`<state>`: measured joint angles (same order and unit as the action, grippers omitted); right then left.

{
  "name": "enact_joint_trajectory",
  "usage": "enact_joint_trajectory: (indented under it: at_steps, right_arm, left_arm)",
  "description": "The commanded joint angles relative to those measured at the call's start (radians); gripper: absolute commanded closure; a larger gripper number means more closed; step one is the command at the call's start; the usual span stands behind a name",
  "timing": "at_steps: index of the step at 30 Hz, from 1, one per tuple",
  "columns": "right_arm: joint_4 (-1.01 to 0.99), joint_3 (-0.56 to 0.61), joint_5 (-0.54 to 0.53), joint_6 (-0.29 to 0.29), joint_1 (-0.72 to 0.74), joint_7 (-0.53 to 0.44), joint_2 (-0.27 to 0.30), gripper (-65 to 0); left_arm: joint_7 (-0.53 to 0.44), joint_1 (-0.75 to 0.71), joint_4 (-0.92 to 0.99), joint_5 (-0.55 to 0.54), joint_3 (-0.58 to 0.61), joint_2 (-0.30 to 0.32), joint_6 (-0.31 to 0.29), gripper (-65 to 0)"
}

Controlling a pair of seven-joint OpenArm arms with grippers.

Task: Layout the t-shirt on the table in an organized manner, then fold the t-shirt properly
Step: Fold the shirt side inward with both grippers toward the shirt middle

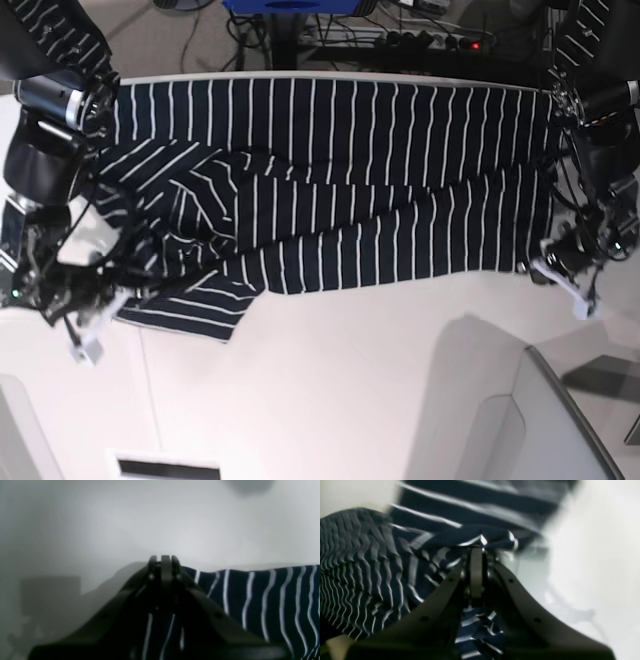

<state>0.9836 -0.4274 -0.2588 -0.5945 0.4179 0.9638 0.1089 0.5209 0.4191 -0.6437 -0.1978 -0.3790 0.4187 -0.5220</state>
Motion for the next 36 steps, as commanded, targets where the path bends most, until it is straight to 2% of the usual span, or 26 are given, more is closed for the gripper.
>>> enact_joint_trajectory:
  at_steps: [1, 5, 8, 15, 25, 30, 36]
  right_arm:
    - [0.019, 0.000, -0.006, -0.002, 0.025, -0.013, 0.016, -0.2]
    - [0.019, 0.008, -0.006, -0.002, 0.045, -0.052, 0.016, -0.2]
    - [0.019, 0.008, -0.006, -0.002, 0.052, -0.092, 0.036, -0.2]
    - [0.019, 0.009, -0.006, -0.002, 0.063, -0.164, 0.042, -0.2]
    - [0.019, 0.017, 0.000, -0.003, 0.089, -0.168, 0.050, -0.2]
    - [0.016, 0.161, -0.003, -0.051, 0.088, -0.216, 0.101, -0.2]
    - [0.014, 0.190, 0.002, -0.055, 0.088, -0.231, 0.137, -0.2]
  left_arm:
    - [-0.003, 0.031, -0.043, -0.015, -0.004, 0.019, -0.002, 0.0]
    - [0.020, 0.034, -0.120, -0.015, -0.005, 0.024, -0.002, 0.0]
    - [0.021, 0.034, -0.152, -0.015, -0.005, 0.024, -0.002, 0.0]
    - [0.021, 0.062, -0.167, -0.016, -0.007, 0.024, -0.002, 0.0]
    - [0.021, 0.085, -0.229, -0.016, -0.008, 0.024, 0.001, 0.0]
    - [0.021, 0.100, -0.229, -0.018, -0.008, 0.024, 0.001, 0.0]
    - [0.021, 0.102, -0.229, -0.018, -0.008, 0.024, 0.001, 0.0]
